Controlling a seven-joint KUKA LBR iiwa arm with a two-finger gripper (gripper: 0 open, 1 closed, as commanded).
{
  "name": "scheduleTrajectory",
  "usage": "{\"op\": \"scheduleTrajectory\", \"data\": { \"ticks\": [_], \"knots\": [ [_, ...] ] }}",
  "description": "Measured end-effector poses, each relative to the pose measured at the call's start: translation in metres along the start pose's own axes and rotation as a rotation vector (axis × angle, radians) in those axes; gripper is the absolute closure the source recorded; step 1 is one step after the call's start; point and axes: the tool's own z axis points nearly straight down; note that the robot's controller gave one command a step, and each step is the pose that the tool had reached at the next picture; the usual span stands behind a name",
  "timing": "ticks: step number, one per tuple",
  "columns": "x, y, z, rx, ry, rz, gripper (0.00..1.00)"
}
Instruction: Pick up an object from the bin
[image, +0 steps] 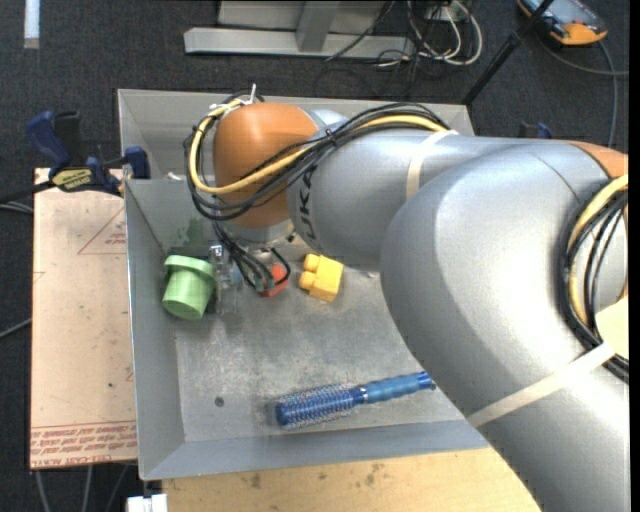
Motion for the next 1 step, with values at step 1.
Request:
{"op": "scheduleTrajectory", "data": {
  "ticks": [1],
  "knots": [
    [0.0279,-0.0315,0.0026,-0.026,-0.002,-0.108,1.00]
  ]
}}
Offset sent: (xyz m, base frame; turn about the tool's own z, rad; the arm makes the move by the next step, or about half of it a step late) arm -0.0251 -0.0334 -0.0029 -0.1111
